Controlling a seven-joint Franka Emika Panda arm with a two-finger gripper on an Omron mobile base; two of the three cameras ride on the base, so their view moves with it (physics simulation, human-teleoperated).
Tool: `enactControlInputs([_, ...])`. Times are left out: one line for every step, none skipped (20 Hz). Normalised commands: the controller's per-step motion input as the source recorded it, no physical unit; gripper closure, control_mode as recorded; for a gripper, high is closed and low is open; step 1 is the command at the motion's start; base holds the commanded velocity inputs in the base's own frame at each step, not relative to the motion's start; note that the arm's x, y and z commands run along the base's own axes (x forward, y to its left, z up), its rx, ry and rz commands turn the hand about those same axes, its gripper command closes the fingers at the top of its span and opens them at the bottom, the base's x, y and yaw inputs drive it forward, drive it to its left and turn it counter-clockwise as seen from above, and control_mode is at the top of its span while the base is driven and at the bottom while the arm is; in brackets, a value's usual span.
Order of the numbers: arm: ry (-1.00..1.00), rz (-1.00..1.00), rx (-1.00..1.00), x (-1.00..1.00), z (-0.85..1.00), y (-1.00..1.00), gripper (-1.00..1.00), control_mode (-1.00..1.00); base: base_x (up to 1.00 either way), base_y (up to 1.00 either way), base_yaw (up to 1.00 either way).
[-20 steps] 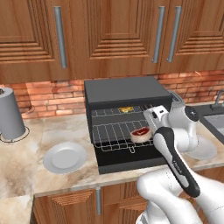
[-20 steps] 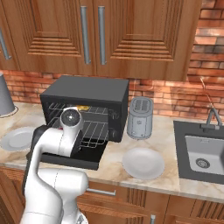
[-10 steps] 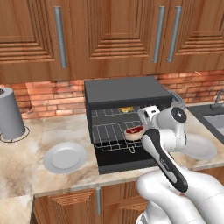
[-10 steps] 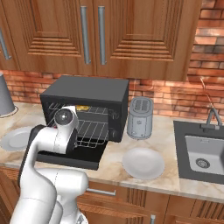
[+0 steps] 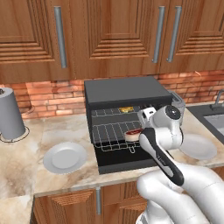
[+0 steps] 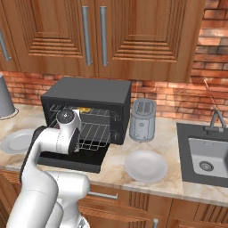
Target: Open the toaster oven door. Place the bread on the top rack in the toaster oven and place the steak on the bottom rack.
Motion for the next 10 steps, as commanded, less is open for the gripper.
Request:
enactControlInputs([-0.09,-0.04,0.01,0.0,-0.43,0.0,1.0,-1.0,0.0,0.0,0.0])
enactControlInputs([-0.11,-0.04,0.02,0.0,-0.41,0.0,1.0,-1.0,0.0,0.0,0.0])
enactControlInputs([-0.1,-0.05,0.01,0.0,-0.44,0.0,1.0,-1.0,0.0,0.0,0.0])
enactControlInputs([-0.1,-0.05,0.0,0.06,-0.55,0.0,1.0,-1.0,0.0,0.0,0.0])
enactControlInputs([-0.08,-0.06,0.0,0.09,-0.62,0.0,1.0,-1.0,0.0,0.0,0.0])
enactControlInputs([-0.07,-0.05,0.0,0.08,-0.71,0.0,1.0,-1.0,0.0,0.0,0.0])
enactControlInputs([-0.04,-0.05,0.0,0.16,-0.93,0.04,1.0,-1.0,0.0,0.0,0.0])
enactControlInputs([-0.06,-0.04,0.0,0.16,-1.0,0.08,1.0,-1.0,0.0,0.0,0.0])
enactControlInputs([-0.01,-0.04,0.0,0.2,-1.0,0.08,1.0,-1.0,0.0,0.0,0.0])
enactControlInputs([-0.03,-0.03,0.0,0.2,-1.0,0.09,1.0,-1.0,0.0,0.0,0.0])
